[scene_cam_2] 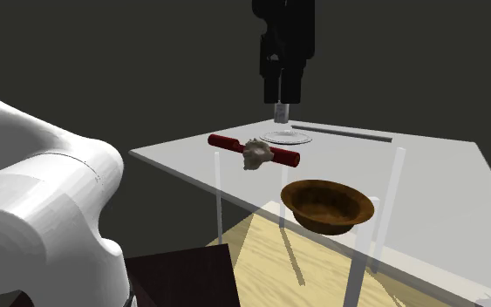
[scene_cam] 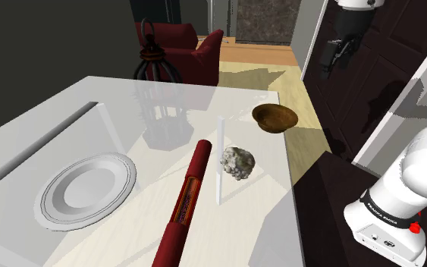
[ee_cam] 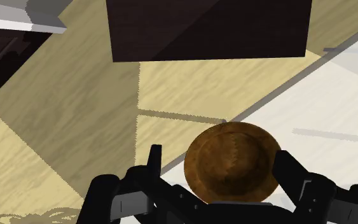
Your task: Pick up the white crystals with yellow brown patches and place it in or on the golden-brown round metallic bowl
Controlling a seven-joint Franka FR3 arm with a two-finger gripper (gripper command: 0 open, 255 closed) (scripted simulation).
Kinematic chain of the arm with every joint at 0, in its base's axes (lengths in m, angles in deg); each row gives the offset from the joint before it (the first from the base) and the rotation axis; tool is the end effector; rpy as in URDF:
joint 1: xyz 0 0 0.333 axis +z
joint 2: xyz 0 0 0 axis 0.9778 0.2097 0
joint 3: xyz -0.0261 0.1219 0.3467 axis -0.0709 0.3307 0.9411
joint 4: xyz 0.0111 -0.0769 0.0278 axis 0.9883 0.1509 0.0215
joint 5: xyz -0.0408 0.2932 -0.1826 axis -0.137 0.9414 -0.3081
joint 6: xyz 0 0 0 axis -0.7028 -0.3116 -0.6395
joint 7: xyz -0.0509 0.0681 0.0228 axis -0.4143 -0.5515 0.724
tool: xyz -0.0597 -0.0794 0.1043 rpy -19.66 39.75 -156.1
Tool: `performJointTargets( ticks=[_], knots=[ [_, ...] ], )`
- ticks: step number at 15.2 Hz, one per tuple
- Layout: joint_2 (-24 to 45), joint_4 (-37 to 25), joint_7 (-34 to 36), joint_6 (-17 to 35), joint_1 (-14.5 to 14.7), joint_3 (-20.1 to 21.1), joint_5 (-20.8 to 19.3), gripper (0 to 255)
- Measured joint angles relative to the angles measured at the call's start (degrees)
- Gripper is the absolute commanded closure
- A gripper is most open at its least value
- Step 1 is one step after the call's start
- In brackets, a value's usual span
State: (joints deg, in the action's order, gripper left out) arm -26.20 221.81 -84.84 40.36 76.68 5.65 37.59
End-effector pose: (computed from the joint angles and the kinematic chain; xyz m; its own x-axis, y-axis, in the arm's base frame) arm 0.2134 -0.0012 0.6002 0.9960 -0.0894 -0.0021 -0.0889 -0.9925 0.0842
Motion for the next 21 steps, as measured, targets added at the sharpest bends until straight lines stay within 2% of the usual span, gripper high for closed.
performJointTargets(
  ticks=[2,7,15,21],
  knots=[
    [0.8,-0.5,0.7,-0.2,0.2,0.8,0.3,0],
    [7.5,-4.6,7.2,-1.8,1.4,7.5,2.2,0],
    [24.4,-16.4,20.2,-5.0,2.8,19.3,3.5,0],
    [39.6,-27.2,31.0,-8.5,4.6,26.7,1.5,0]
  ],
)
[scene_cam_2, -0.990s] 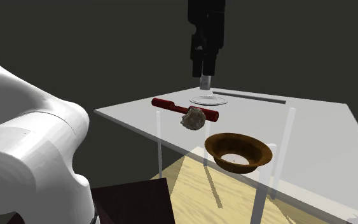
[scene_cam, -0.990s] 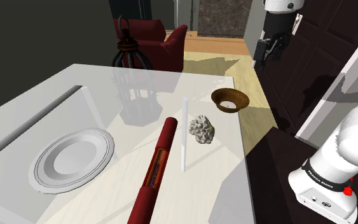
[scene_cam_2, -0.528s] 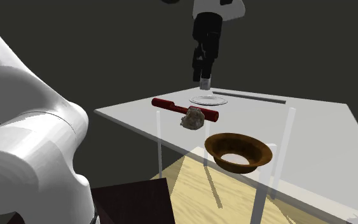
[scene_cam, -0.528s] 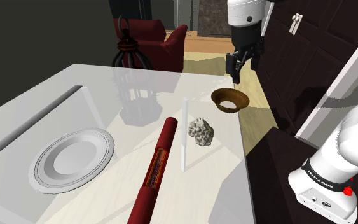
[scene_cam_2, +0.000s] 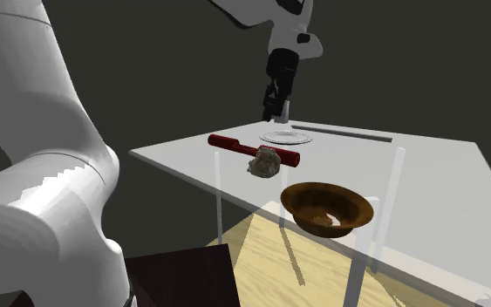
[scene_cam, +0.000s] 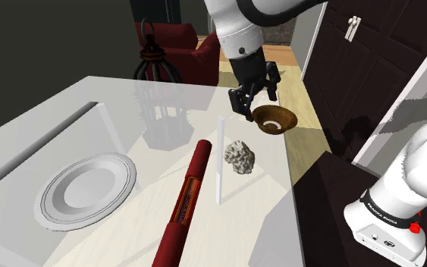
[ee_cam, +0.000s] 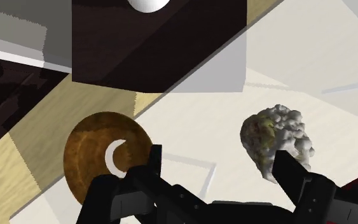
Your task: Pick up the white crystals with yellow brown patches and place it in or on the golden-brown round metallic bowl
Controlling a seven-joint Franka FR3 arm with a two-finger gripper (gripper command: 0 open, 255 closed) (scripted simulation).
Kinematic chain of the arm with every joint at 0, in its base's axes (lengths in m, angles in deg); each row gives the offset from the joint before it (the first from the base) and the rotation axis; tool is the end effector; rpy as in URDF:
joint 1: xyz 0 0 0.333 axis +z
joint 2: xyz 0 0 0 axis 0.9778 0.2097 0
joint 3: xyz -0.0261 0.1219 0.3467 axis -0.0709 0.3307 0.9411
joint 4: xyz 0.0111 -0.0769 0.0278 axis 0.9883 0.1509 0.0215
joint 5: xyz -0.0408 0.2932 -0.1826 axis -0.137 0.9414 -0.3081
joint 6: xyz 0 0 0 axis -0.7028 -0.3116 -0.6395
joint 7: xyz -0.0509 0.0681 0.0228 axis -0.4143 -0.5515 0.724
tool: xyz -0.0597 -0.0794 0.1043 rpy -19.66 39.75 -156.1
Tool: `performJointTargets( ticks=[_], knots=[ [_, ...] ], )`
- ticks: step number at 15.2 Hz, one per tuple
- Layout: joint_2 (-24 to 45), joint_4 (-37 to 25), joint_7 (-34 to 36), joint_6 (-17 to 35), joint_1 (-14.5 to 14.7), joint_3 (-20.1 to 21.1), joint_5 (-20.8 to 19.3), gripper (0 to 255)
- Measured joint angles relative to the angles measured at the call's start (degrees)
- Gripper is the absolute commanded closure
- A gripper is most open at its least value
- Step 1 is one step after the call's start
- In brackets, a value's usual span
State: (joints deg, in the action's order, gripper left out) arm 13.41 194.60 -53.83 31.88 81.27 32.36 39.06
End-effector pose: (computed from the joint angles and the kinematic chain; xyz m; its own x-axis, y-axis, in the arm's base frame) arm 0.3534 0.2285 0.5588 0.9598 -0.1195 -0.2539 -0.0420 -0.9557 0.2913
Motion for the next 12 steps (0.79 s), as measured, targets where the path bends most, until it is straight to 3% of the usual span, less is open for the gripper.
performJointTargets(
  ticks=[5,10,12],
  knots=[
    [15.1,-12.5,9.3,-5.1,4.0,4.1,-3.7,0],
    [31.3,-27.8,17.1,-11.5,11.2,5.0,-7.7,0],
    [34.6,-30.4,18.3,-12.3,12.8,4.8,-8.5,0]
  ],
)
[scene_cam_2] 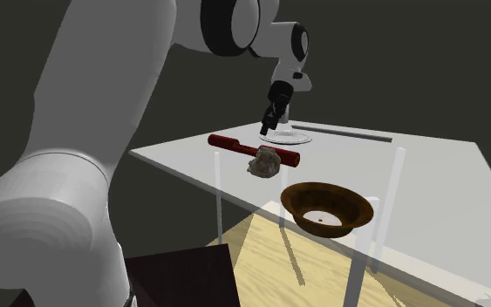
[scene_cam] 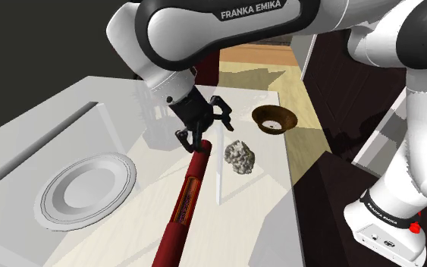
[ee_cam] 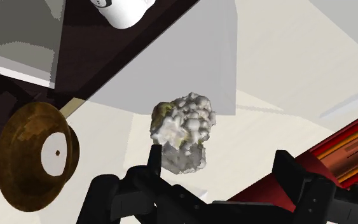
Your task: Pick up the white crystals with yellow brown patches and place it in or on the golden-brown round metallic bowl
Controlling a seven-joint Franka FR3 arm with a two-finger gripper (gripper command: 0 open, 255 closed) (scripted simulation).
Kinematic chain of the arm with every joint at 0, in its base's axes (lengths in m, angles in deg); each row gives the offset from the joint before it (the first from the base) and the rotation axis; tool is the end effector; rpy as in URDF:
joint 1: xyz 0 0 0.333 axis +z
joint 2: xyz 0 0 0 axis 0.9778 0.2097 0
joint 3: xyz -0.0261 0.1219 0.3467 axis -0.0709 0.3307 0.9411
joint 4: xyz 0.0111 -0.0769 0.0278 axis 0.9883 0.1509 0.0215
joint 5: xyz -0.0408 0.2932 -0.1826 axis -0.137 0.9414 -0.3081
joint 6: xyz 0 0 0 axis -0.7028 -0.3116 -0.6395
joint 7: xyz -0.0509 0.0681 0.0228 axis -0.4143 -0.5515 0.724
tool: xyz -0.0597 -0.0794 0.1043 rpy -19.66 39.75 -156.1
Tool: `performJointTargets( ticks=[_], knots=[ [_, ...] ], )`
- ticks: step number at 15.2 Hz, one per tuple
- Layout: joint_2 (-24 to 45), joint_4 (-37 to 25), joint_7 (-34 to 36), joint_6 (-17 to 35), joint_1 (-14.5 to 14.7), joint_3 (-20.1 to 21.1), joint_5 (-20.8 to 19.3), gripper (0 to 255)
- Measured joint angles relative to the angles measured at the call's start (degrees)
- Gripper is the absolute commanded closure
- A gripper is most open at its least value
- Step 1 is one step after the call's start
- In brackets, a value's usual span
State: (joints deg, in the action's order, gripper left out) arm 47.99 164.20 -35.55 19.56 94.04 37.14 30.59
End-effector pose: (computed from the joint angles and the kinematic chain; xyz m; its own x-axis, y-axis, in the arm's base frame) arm 0.4415 0.3616 0.4782 0.9069 -0.1602 -0.3897 0.0087 -0.9177 0.3973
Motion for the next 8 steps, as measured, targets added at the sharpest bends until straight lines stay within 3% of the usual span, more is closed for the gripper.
performJointTargets(
  ticks=[8],
  knots=[
    [-2.9,9.1,-0.1,6.0,-1.9,0.2,1.1,0]
  ],
)
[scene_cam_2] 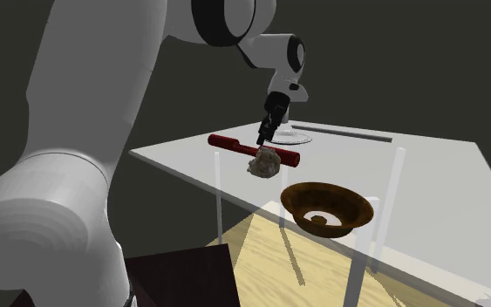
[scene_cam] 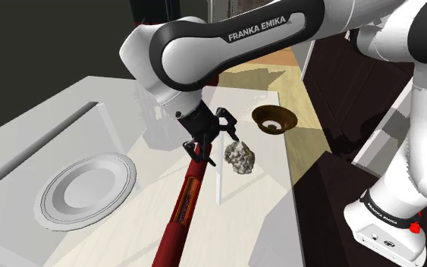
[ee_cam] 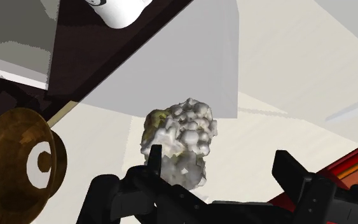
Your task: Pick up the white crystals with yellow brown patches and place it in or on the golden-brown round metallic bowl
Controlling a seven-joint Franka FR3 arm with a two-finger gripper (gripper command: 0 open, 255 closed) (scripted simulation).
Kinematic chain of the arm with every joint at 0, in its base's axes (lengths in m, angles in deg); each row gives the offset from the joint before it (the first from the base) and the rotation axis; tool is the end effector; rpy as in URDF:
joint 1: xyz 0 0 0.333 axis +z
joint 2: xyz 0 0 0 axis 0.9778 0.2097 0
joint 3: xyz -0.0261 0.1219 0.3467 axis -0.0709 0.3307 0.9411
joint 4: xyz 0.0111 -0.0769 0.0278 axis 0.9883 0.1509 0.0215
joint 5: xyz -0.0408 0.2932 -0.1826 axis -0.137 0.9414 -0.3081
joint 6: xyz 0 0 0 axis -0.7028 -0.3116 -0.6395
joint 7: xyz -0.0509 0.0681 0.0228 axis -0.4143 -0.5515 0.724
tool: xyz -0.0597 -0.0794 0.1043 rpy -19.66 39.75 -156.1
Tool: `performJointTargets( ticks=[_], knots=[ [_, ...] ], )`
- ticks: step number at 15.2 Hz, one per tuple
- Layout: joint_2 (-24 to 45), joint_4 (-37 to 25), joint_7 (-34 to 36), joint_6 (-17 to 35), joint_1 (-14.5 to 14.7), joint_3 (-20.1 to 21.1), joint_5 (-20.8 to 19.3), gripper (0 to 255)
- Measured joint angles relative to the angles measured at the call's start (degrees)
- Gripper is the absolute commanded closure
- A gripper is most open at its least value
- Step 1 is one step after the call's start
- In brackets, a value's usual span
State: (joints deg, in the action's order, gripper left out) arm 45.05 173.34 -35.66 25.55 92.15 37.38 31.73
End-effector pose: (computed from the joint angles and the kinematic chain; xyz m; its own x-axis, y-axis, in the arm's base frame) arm 0.4269 0.3529 0.4520 0.9050 -0.1631 -0.3929 0.0092 -0.9158 0.4015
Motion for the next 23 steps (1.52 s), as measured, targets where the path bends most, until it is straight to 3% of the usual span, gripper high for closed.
performJointTargets(
  ticks=[5,6,15,16,18,21,23],
  knots=[
    [-0.3,0.6,0.0,0.4,-0.1,0.0,0.1,0],
    [-0.3,0.6,0.0,0.4,-0.1,0.0,0.1,255],
    [-0.3,0.6,0.0,0.4,-0.1,0.0,0.1,255],
    [-0.3,0.6,0.0,0.4,-0.1,0.0,0.1,0],
    [-0.7,1.2,-2.1,1.1,-1.2,0.2,0.3,0],
    [-3.4,5.4,-15.2,5.9,-6.9,1.0,1.9,0],
    [-4.0,6.2,-20.7,7.3,-9.0,1.1,2.4,0]
  ],
)
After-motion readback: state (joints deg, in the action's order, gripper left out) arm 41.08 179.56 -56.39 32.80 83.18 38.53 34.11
